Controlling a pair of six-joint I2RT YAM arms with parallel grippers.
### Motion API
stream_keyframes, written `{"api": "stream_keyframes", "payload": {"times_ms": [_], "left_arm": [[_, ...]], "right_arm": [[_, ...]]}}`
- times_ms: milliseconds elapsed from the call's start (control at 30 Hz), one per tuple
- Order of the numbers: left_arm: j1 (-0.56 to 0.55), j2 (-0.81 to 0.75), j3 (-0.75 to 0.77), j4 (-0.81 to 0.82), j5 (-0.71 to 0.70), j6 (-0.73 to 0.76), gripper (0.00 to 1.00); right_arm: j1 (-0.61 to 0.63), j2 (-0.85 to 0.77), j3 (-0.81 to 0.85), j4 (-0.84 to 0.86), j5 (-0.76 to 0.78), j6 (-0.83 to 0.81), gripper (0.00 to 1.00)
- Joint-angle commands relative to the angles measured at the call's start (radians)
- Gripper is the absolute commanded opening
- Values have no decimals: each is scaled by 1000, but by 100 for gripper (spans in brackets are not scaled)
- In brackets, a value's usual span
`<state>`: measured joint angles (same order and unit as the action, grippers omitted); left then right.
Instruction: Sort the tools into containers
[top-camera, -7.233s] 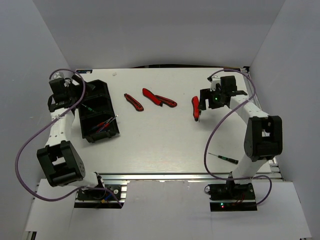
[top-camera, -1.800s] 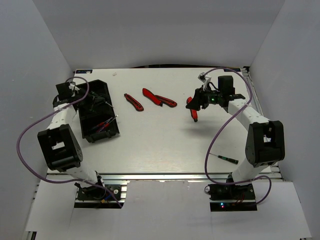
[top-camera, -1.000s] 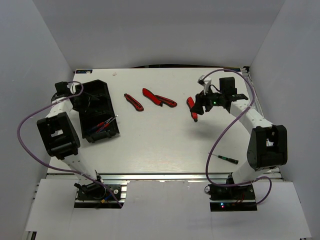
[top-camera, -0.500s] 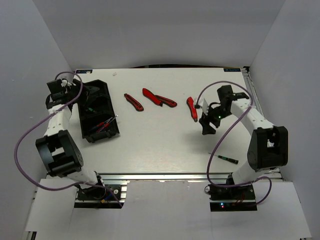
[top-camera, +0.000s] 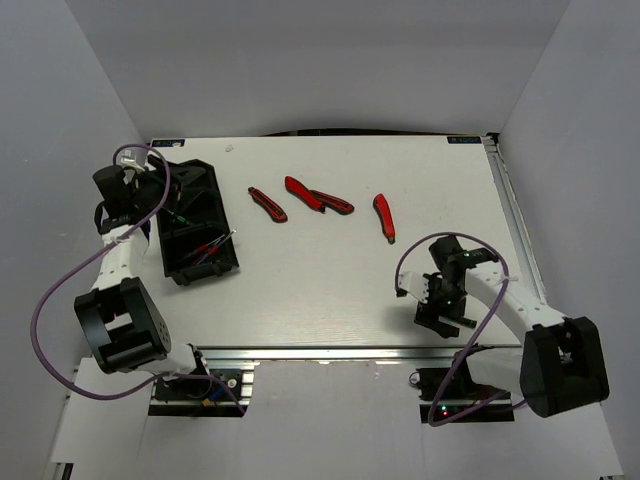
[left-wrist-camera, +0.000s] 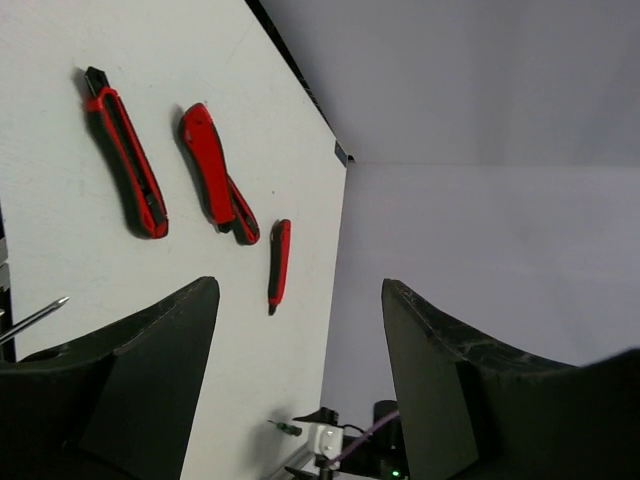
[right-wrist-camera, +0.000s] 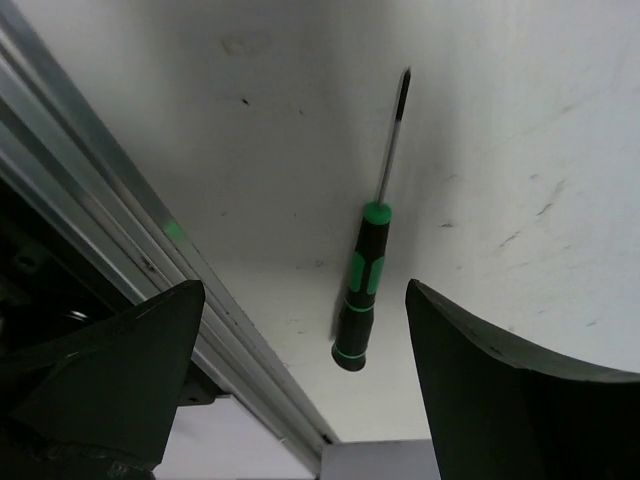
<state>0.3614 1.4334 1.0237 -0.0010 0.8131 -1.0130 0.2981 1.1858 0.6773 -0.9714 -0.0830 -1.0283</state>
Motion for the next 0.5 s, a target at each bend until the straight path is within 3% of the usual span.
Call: {"api": "stream_keyframes", "payload": {"times_ms": [0,300,467], "left_arm": [[-2,-10,47,33,35,-21,77],[-18,-13,75,22,51,-13,77],[-30,-24,65,19,58,2,77]], "right_arm": [[7,38,-39,112,149,88,88],[7,120,-96,221,169,122,72],[7,143,-122,252,126,112,44]]}}
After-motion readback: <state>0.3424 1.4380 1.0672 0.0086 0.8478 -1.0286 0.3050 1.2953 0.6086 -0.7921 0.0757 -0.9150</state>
